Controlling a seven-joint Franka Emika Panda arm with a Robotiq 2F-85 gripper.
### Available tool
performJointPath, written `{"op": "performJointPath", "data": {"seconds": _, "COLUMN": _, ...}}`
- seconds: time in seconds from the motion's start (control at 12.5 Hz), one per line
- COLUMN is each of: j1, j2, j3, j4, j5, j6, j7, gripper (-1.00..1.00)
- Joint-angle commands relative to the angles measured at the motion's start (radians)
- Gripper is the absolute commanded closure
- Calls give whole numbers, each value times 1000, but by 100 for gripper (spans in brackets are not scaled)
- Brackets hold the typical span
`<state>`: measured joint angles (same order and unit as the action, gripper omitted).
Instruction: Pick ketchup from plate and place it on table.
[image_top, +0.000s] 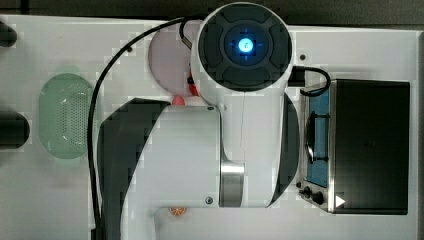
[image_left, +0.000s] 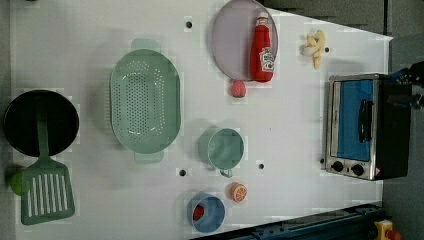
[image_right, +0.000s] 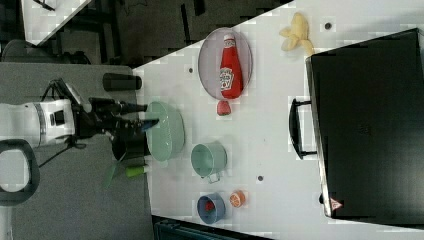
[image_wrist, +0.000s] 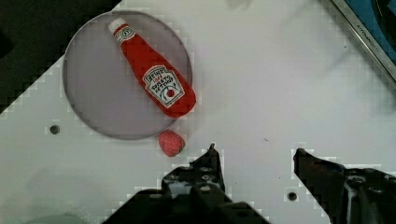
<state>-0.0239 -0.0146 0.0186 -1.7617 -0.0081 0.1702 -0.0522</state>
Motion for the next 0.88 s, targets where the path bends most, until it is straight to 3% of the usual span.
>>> {"op": "performJointPath", "data": {"seconds": 0.08, "j1": -102, "j2": -154, "j3": 53, "j4": 12, "j5": 23, "j6": -208, "j7": 28, "gripper": -54}}
{"op": "performJointPath", "data": {"seconds": 0.24, "j1": -99, "j2": -145, "j3": 55, "j4": 12, "j5": 23, "j6": -204, "j7": 27, "gripper": -98}}
{"op": "performJointPath", "data": {"seconds": 0.88, "j1": -76, "j2": 27, "j3": 99, "j4": 12, "j5": 23, "j6": -84, "j7": -69, "gripper": -100}}
